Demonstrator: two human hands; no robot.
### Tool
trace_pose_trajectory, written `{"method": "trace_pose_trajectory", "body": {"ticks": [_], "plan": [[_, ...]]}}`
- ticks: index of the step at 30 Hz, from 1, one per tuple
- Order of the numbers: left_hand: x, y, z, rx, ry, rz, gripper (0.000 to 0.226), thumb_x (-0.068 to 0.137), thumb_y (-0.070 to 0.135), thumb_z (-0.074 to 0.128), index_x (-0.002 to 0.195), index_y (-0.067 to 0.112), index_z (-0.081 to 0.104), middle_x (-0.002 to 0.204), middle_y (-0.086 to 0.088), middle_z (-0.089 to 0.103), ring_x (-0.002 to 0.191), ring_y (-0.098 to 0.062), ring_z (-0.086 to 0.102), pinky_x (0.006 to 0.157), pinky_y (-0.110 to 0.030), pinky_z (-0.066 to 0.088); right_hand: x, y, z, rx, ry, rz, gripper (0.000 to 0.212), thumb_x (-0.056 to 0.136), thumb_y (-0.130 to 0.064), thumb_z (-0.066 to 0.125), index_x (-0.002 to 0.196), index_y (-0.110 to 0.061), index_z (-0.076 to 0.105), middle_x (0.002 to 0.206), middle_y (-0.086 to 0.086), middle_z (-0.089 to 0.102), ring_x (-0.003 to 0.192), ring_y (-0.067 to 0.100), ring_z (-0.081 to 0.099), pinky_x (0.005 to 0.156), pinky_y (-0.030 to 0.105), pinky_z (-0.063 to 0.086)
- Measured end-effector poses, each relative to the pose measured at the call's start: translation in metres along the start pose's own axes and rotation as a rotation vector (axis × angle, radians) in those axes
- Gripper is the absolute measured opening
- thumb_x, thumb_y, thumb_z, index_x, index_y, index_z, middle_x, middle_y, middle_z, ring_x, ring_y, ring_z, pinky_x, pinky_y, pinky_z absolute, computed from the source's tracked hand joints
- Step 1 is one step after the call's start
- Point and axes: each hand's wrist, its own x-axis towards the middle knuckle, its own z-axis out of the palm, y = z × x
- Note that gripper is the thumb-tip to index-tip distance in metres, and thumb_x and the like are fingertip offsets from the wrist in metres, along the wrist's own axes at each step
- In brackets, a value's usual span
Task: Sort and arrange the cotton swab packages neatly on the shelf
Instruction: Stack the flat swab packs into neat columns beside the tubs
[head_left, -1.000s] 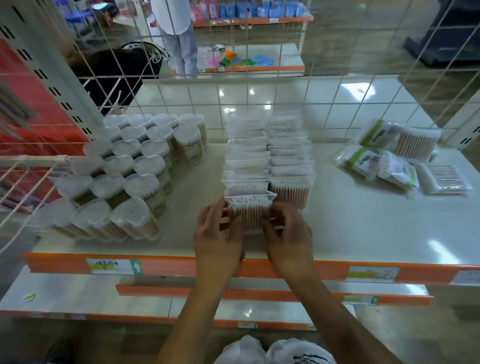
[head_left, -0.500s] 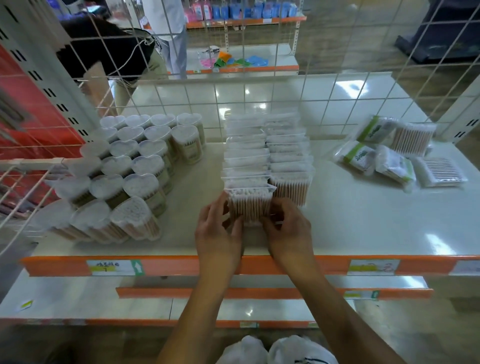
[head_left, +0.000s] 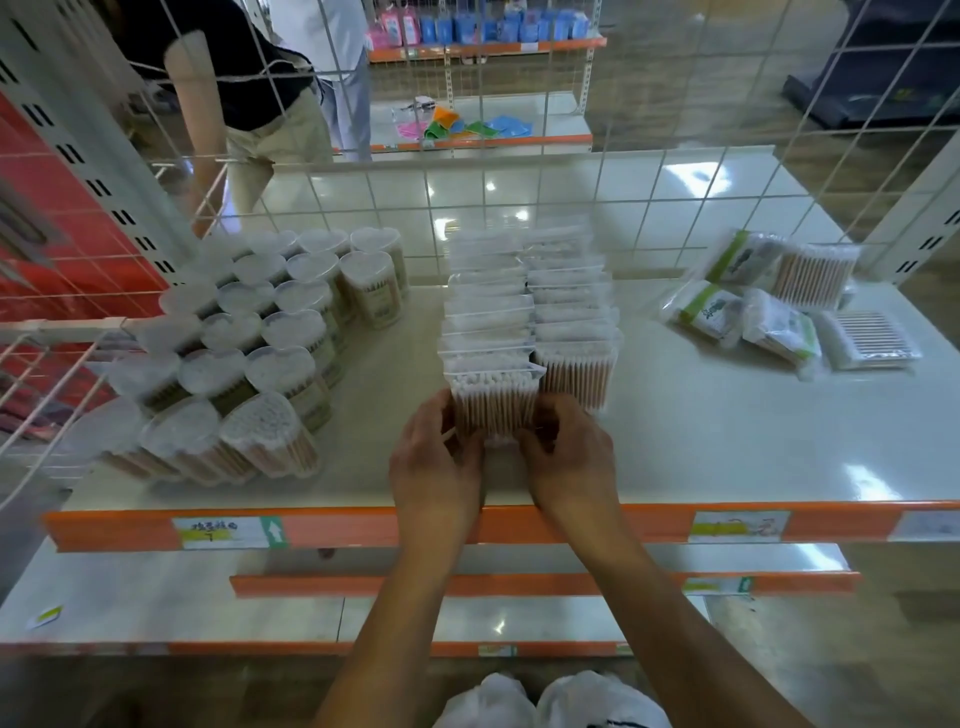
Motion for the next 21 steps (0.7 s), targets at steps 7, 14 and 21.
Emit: {"method": "trace_pose_trajectory", "body": {"ticks": [7, 14, 21], "plan": [[-0.004, -0.003, 0.001, 0.026, -0.024, 0.011, 0.043, 0.083, 0.018, 0.067, 0.125, 0.018, 0.056, 0.114, 0.003, 0.065, 0.101, -0.013, 0.063, 0.089, -0.032, 0.05, -0.005, 0.004, 0.0, 0.0, 0.033, -0.033, 0.024, 0.084, -0.017, 0.066, 0.107, -0.015, 0.058, 0.099, -0.001, 0.062, 0.086, 0.014, 0.06, 0.072, 0.022, 0.044], [-0.015, 0.002, 0.0, -0.003, 0.155, 0.087, 0.05, 0.086, 0.016, 0.065, 0.131, 0.004, 0.047, 0.123, -0.014, 0.053, 0.104, -0.017, 0.056, 0.086, -0.011, 0.038, -0.01, 0.008, -0.004, 0.061, 0.079, -0.067, 0.027, 0.082, -0.021, 0.069, 0.106, -0.015, 0.059, 0.096, 0.0, 0.059, 0.083, 0.014, 0.058, 0.073, 0.032, 0.052], [-0.025, 0.019, 0.013, -0.027, 0.326, 0.361, 0.048, 0.085, 0.019, 0.055, 0.13, 0.009, 0.043, 0.13, -0.015, 0.042, 0.123, -0.024, 0.041, 0.107, -0.022, 0.032, -0.014, 0.016, -0.023, 0.205, 0.119, -0.096, 0.027, 0.081, -0.02, 0.07, 0.106, -0.022, 0.059, 0.097, -0.006, 0.06, 0.087, 0.006, 0.058, 0.071, 0.019, 0.051]]}}
